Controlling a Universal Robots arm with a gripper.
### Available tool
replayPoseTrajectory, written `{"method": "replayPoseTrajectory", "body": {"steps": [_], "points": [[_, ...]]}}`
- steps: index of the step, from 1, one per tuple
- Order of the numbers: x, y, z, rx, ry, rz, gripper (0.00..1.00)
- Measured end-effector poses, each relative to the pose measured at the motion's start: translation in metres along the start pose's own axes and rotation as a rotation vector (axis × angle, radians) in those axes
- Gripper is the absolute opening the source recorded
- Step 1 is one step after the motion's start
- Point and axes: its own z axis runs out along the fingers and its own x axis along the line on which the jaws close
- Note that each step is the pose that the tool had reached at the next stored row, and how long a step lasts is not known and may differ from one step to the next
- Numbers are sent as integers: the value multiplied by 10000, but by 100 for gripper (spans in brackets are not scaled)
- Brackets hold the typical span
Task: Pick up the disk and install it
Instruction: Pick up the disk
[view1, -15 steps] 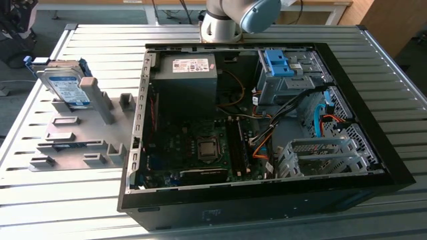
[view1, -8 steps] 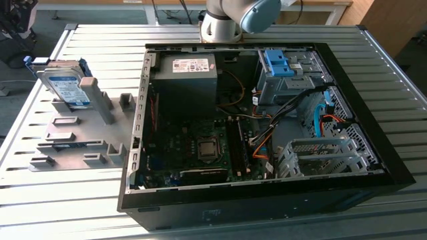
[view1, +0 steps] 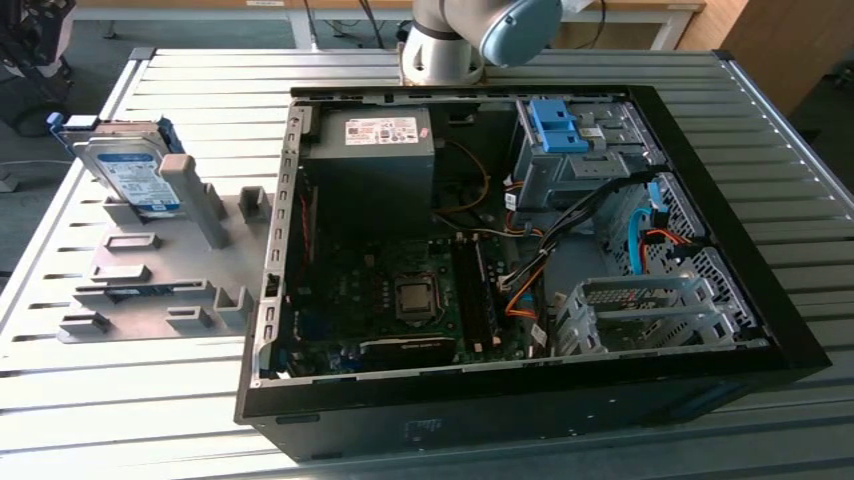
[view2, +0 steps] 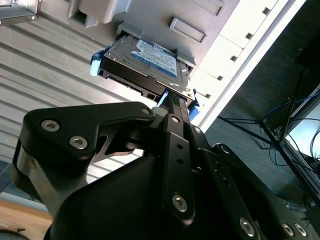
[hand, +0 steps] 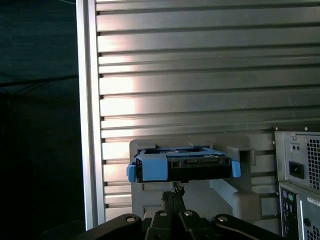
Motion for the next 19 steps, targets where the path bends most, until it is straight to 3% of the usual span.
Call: {"method": "replayPoseTrajectory", "body": {"steps": [3,14,19], "points": [[1,0,0,-5,13,-265,11],[1,0,4,-33,100,-2222,11],[0,-1,6,79,133,-2890,11]]}}
